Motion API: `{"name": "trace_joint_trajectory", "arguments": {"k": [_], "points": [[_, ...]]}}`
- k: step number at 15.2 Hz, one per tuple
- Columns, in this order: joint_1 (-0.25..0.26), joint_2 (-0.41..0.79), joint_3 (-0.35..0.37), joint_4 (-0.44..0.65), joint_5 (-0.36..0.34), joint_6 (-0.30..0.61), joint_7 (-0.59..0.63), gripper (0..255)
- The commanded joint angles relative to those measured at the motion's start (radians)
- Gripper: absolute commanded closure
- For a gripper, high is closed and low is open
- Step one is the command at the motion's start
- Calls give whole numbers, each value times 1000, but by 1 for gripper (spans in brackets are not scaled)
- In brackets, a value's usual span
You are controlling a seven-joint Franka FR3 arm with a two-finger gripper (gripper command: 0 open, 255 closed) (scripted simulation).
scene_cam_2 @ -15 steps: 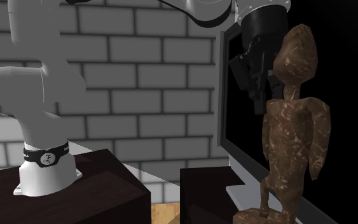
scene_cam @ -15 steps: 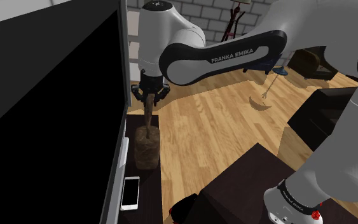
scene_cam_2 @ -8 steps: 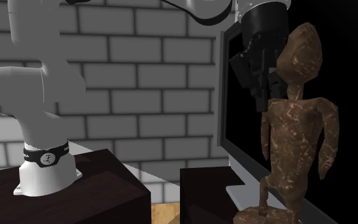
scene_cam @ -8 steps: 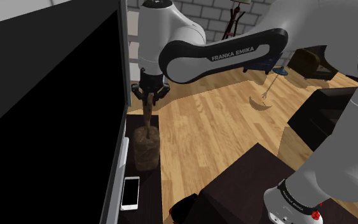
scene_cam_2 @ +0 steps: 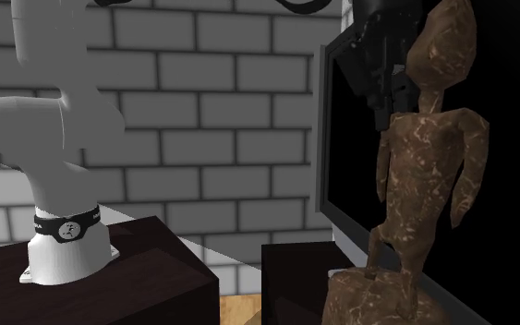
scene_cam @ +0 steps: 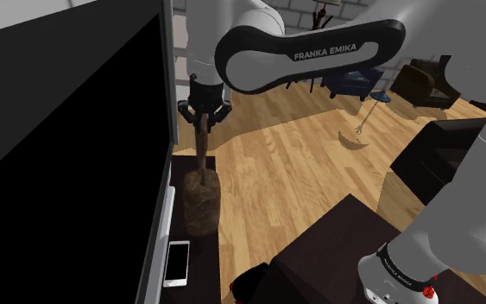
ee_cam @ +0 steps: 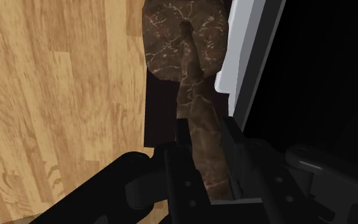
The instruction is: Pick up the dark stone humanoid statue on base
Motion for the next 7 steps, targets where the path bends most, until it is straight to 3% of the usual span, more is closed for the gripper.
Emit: {"name": "trace_joint_trajectory", "arguments": {"k": [1,7], "points": [[0,-5,1,27,4,-26,-9,255],[3,-8,3,79,11,-79,-21,255]]}}
